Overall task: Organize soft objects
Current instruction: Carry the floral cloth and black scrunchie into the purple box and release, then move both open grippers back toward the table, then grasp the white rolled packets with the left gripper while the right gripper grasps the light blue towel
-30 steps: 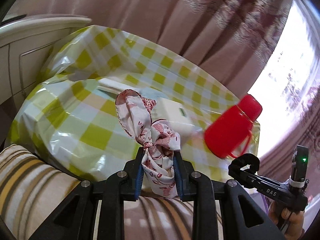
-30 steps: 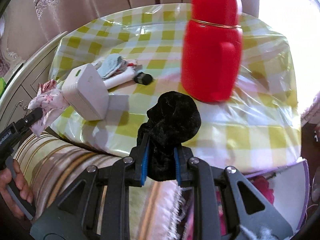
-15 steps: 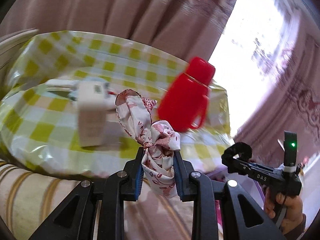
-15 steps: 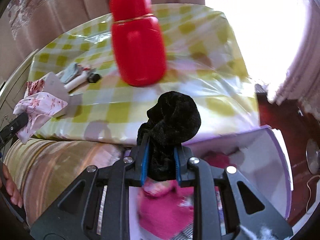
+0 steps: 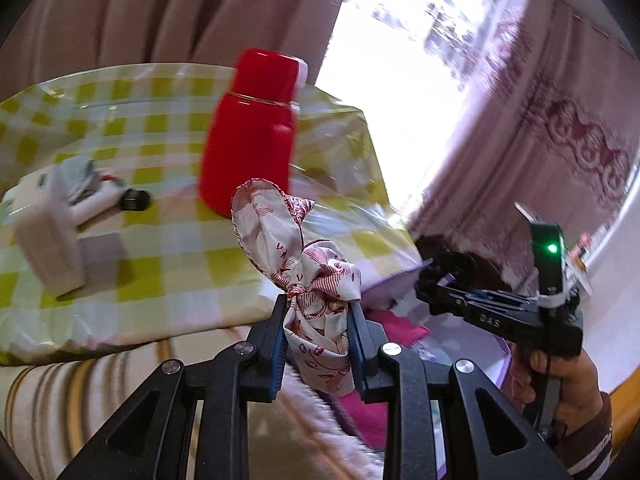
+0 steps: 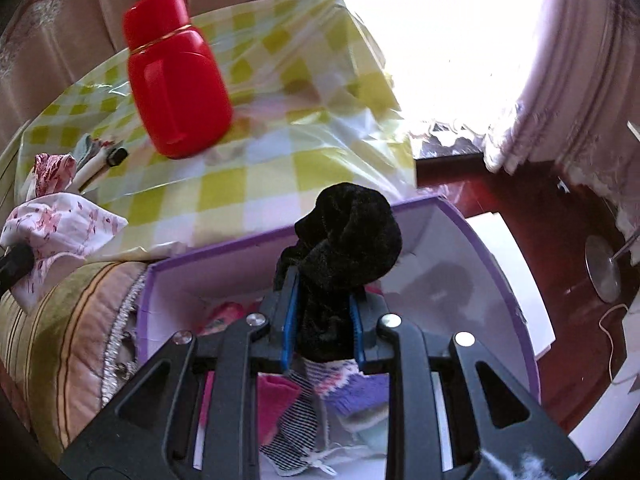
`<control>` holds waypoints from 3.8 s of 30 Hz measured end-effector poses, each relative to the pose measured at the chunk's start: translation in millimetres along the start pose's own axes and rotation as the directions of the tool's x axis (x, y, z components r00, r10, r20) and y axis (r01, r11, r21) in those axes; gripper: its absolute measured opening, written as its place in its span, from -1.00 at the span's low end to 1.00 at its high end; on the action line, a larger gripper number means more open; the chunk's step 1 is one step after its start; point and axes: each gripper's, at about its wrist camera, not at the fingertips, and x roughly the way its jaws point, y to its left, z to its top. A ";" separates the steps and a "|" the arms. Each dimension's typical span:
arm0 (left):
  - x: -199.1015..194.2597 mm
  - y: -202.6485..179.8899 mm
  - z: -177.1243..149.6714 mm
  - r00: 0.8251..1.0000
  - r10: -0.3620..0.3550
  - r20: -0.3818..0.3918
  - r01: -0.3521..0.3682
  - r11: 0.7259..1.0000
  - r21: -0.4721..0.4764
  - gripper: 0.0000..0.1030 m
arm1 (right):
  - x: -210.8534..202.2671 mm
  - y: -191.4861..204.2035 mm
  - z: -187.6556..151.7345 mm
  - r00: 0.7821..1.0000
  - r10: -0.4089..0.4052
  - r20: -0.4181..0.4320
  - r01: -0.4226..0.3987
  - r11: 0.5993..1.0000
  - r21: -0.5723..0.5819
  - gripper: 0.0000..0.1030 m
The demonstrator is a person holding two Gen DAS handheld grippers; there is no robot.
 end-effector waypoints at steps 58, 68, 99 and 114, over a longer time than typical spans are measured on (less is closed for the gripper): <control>-94.0 197.0 -9.7 0.960 0.258 0.106 -0.188 0.880 -0.437 0.28 | -25.2 165.7 34.0 0.958 0.244 0.152 -0.181 0.923 -0.339 0.92; -98.8 259.2 6.6 0.941 0.323 0.104 -0.215 0.805 -0.553 0.28 | -16.1 218.5 71.3 0.941 0.322 0.103 -0.261 0.885 -0.386 0.92; 4.4 428.2 64.5 0.980 0.179 0.085 -0.014 0.494 -0.870 0.28 | 108.2 387.8 208.5 0.864 0.463 -0.196 -0.499 0.743 -0.446 0.92; 42.9 456.9 61.9 0.983 0.099 0.154 0.093 0.456 -0.885 0.09 | 189.0 469.2 205.7 0.807 0.427 -0.407 -0.587 0.648 -0.485 0.92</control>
